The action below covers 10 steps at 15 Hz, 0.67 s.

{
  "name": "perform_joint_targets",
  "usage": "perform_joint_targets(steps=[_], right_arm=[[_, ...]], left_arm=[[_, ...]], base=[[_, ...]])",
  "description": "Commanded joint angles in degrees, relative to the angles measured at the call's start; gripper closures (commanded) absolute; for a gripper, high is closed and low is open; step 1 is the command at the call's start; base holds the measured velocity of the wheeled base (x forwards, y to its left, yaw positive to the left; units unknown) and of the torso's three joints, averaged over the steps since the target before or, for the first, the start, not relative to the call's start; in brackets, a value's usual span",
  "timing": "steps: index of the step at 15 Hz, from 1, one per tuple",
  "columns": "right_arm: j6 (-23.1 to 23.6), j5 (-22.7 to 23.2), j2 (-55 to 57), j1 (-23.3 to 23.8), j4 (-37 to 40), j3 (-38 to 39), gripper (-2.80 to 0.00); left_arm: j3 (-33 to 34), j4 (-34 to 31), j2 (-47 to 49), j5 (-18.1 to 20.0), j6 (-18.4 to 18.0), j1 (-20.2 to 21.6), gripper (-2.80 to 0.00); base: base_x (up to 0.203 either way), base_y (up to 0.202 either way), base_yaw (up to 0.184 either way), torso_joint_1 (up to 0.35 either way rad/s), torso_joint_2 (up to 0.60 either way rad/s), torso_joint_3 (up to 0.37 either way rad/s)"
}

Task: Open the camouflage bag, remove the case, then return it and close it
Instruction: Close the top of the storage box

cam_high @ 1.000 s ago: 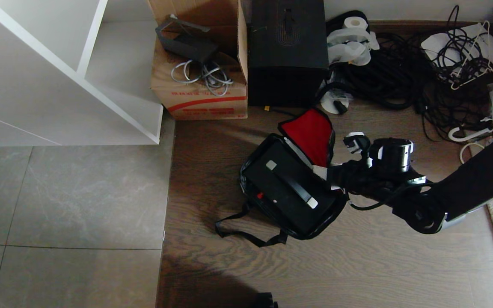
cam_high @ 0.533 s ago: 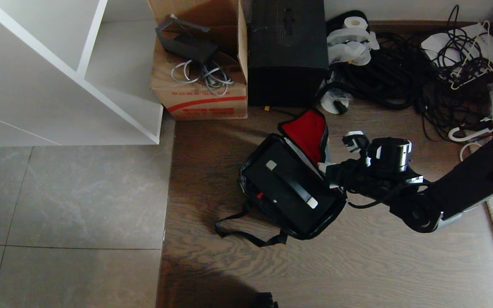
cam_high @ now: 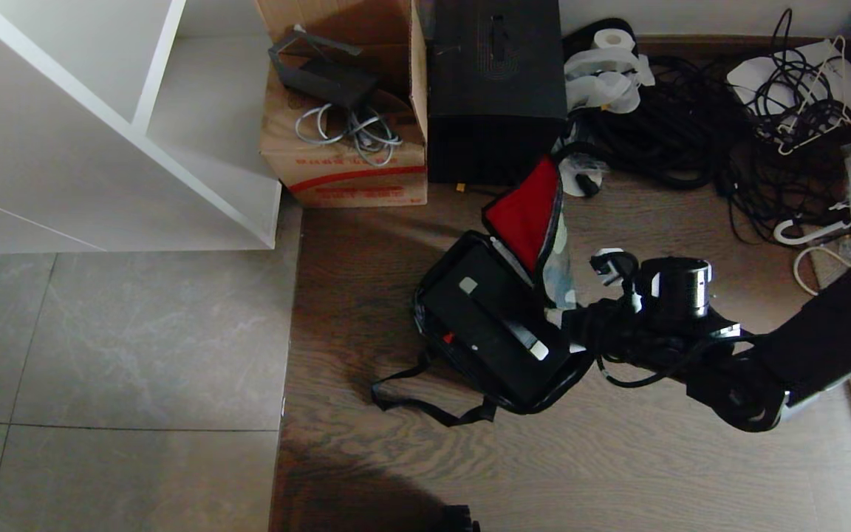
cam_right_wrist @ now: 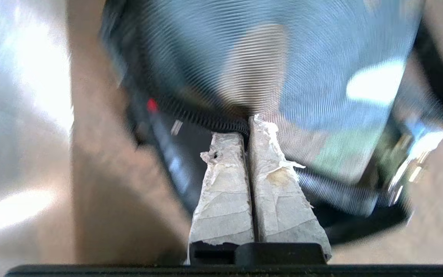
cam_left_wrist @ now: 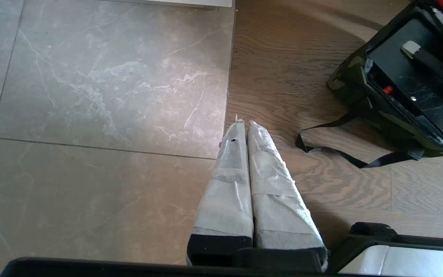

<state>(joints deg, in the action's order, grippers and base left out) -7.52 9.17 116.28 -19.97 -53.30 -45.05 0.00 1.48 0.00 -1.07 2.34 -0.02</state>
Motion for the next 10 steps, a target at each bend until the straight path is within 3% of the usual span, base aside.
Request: perform_joint_targets(steps=[1,8,9,10], right_arm=[[0.3,1.2,-2.9,-2.0,-0.8,5.7,0.0],[3.5,2.0,-5.3,-4.1,0.8,12.9,0.0],[3.6,2.3,-5.4,-4.0,1.1,13.2,-2.8],[3.6,2.6,-5.5,-4.0,1.0,14.3,-2.8]], left_arm=[[0.4,0.0,0.0,-0.1,0.0,0.0,0.0],[0.4,0.0,0.0,-0.1,0.0,0.0,0.0],[0.5,0.0,0.0,-0.1,0.0,-0.1,0.0],[0.4,0.0,0.0,-0.1,0.0,0.0,0.0]], base=[[0.0,0.0,0.0,0.0,0.0,0.0],[0.0,0.0,0.0,0.0,0.0,0.0],[0.0,0.0,0.0,0.0,0.0,0.0],[0.0,0.0,0.0,0.0,0.0,0.0]])
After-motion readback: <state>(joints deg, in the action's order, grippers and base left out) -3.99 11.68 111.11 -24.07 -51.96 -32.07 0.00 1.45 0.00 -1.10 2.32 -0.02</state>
